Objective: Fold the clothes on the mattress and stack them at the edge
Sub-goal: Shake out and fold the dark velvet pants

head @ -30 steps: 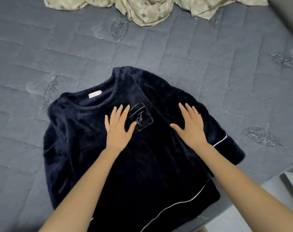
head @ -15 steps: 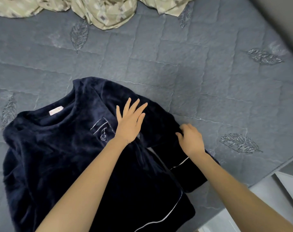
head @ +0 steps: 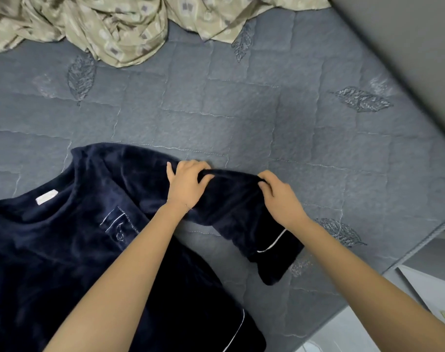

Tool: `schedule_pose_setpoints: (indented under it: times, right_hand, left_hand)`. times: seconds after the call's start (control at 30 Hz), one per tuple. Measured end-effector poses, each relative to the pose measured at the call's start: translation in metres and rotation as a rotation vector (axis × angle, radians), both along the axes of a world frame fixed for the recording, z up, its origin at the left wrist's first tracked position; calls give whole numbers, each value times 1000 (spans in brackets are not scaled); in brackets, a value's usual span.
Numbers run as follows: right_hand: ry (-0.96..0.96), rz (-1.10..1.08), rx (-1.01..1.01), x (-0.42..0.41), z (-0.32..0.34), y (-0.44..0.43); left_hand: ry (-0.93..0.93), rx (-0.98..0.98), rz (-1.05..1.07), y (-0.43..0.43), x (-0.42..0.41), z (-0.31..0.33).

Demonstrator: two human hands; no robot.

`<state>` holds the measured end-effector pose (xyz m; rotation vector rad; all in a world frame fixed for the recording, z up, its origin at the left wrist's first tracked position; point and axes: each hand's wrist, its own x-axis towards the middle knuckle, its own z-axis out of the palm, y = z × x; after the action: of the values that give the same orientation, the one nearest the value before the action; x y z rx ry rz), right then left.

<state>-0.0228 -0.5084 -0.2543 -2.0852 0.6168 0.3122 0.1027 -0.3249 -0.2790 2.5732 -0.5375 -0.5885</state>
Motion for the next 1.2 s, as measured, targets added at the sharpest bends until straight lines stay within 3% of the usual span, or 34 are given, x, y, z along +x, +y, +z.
schedule_pose_setpoints:
  times: [0.13, 0.3, 0.4, 0.47, 0.53, 0.6, 0.93, 1.1, 1.2]
  right_hand:
    - [-72, 51, -116, 11, 6, -23]
    - [-151, -198, -15, 25, 9, -35]
    - [-58, -163, -36, 23, 8, -36]
    - [79, -62, -154, 15, 2, -36]
    - [214, -20, -238, 4, -5, -36]
    - [289, -100, -200, -10, -11, -35]
    - [273, -321, 80, -39, -27, -47]
    - [138, -343, -53, -10, -6, -81]
    - [53, -230, -222, 5, 14, -102]
  left_hand:
    - [-107, -169, 157, -29, 15, 15]
    - [-208, -335, 211, -58, 25, 28]
    - [-197, -411, 307, -65, 26, 29]
    - [-184, -391, 319, -66, 28, 26]
    - [-166, -307, 275, -66, 28, 21]
    - [-151, -238, 206, -64, 20, 16]
    - [-87, -174, -10, -75, -38, -4]
    - [-72, -216, -128, -96, -41, 6]
    - [-33, -241, -155, -112, -39, 13]
